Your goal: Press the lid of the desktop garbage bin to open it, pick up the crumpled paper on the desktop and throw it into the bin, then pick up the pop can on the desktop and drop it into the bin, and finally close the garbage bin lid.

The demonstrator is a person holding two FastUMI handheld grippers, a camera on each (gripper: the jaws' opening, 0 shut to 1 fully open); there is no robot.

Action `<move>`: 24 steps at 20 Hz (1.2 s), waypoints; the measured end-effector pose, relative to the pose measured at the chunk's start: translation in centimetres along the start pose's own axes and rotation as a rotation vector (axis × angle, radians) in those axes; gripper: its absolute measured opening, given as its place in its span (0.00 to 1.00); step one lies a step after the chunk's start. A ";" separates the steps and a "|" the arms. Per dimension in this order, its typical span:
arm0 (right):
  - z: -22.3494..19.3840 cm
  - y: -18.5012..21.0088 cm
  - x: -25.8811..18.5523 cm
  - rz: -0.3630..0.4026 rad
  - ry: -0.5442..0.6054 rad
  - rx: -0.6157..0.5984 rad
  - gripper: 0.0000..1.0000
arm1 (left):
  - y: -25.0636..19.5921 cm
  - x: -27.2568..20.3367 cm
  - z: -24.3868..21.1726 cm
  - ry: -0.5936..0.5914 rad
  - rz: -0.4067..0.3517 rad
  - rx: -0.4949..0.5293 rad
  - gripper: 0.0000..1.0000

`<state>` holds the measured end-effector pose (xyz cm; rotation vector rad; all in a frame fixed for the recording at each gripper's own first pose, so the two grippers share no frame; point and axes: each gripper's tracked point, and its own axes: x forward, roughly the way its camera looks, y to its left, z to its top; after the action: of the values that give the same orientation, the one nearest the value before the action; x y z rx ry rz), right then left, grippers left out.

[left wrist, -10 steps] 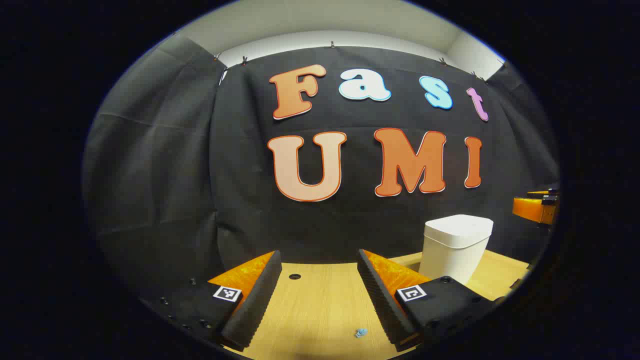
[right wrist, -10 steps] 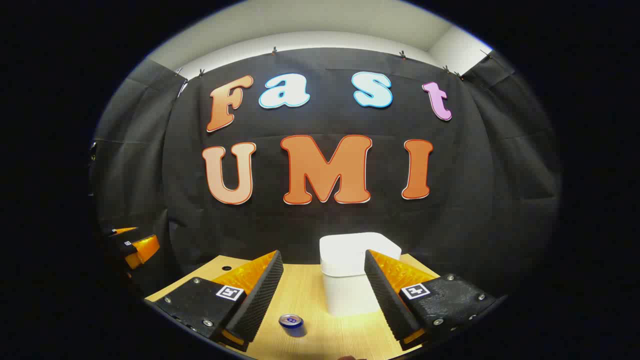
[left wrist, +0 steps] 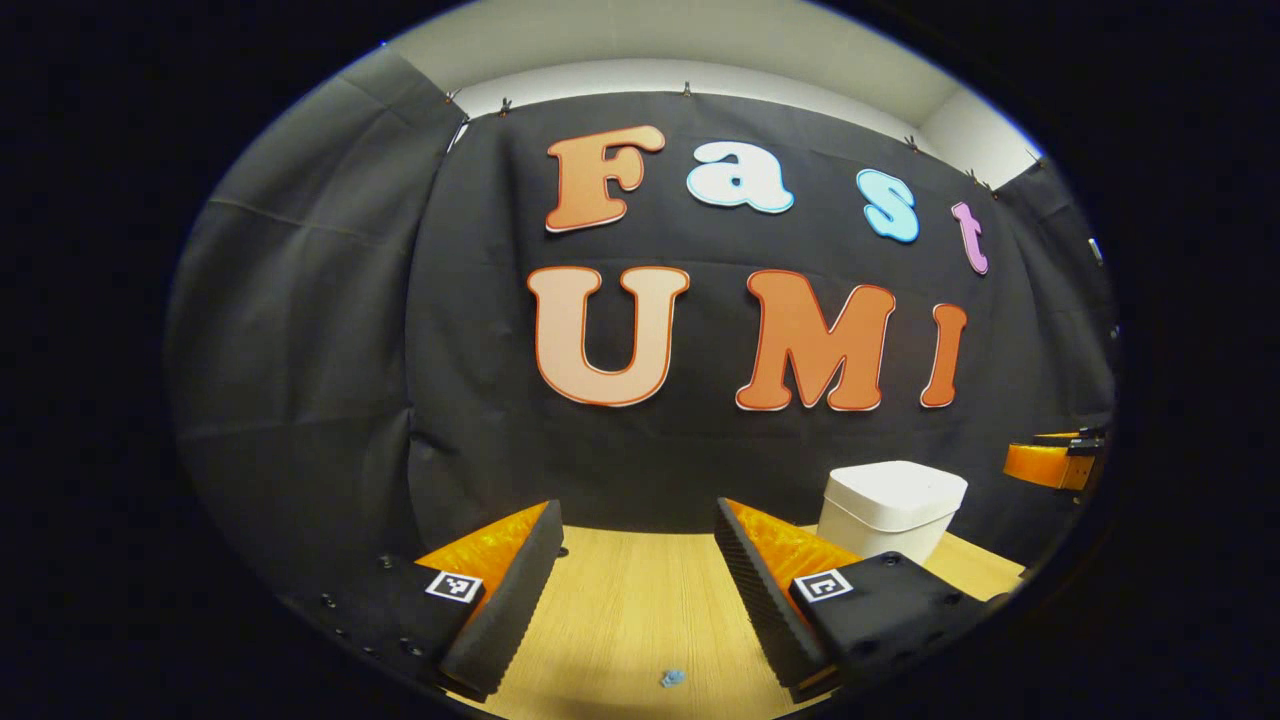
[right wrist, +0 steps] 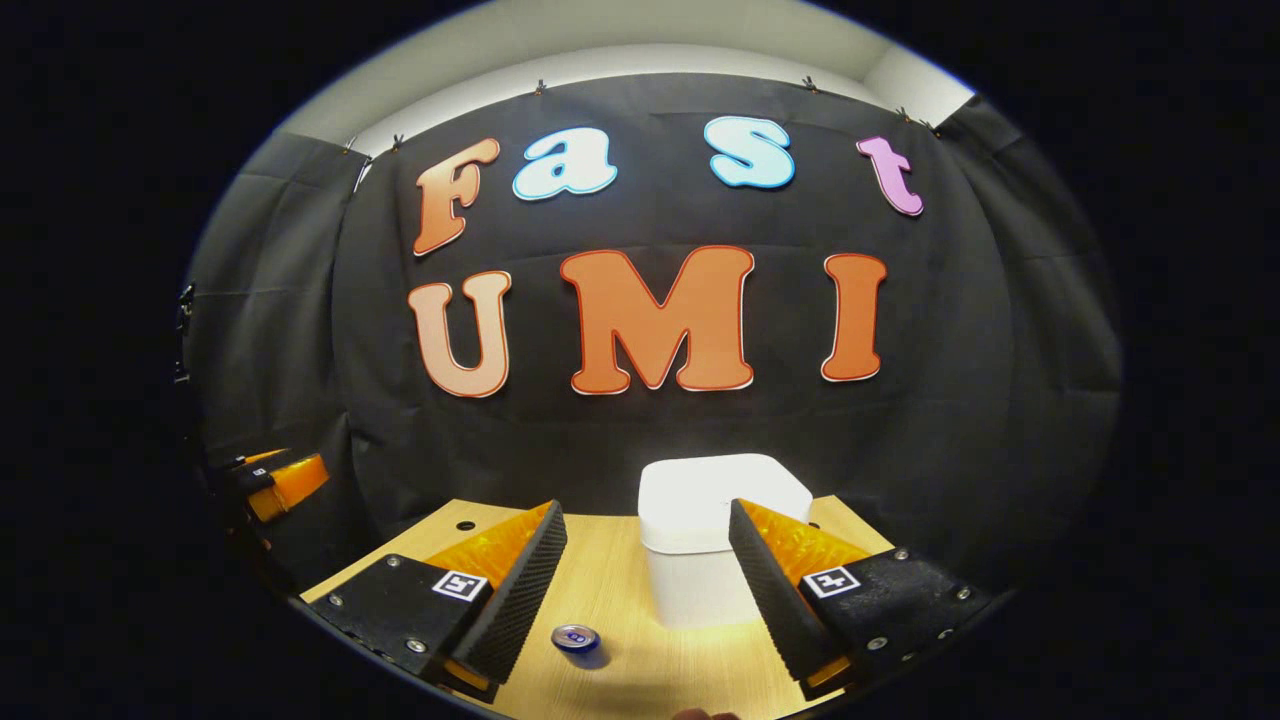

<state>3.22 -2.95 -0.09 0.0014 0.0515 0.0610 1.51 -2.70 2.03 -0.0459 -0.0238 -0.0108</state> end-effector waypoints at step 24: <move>-2.9 -3.1 4.2 -0.061 0.171 -0.023 0.89 | 1.5 5.8 0.1 -0.009 0.033 0.059 0.96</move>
<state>7.44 -5.81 -3.22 -0.0280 0.2218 0.0011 7.31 -1.26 2.21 0.0124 -0.0320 0.0228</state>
